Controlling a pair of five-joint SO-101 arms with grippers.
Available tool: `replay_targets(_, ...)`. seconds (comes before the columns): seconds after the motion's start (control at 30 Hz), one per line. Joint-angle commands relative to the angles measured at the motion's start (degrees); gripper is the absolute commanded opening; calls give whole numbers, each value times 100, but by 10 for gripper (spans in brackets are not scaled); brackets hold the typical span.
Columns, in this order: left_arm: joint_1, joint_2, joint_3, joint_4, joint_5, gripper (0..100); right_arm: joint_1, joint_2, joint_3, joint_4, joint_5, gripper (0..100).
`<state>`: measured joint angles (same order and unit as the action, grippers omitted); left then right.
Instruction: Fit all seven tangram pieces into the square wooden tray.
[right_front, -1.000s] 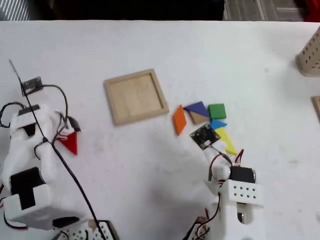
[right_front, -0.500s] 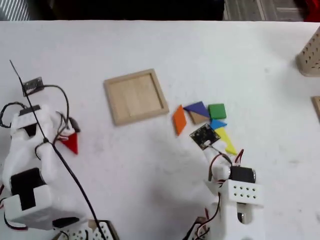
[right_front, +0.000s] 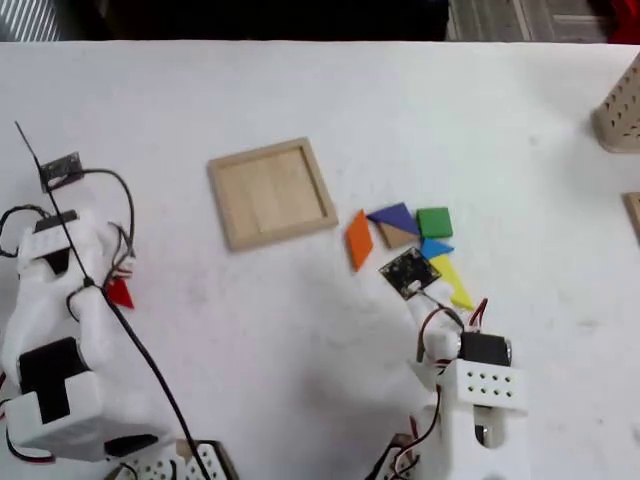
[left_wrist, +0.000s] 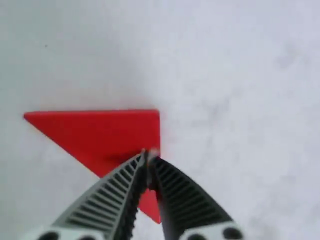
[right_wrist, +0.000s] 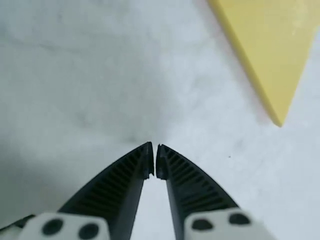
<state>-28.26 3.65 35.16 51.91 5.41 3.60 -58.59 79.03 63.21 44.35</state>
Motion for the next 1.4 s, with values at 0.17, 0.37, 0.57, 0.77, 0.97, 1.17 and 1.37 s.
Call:
replay_targets(0.17, -1165, -321, -79, -264, -2980, 20, -13, -57, -35, -75, -62, 21)
replay_targets(0.37, -1446, -365, -105, -334, -6198, 20, -13, -57, -35, -66, -62, 20)
replay_targets(0.57, -1279, -365, -70, -677, -8255, 20, -4, -57, -26, -57, -62, 19)
replay_targets(0.77, -1042, -356, 431, -1653, -8897, 35, 171, -57, -26, 13, -44, 19)
replay_targets(0.97, -760, -391, 1178, -2207, -8844, 120, 145, -57, -26, 13, -26, 21)
replay_targets(1.17, -585, -409, 554, -1169, -7086, 103, 136, -57, -26, -4, -18, 21)
replay_targets(1.37, -382, -418, 44, 211, -6286, 98, 127, -57, -26, -4, -18, 21)
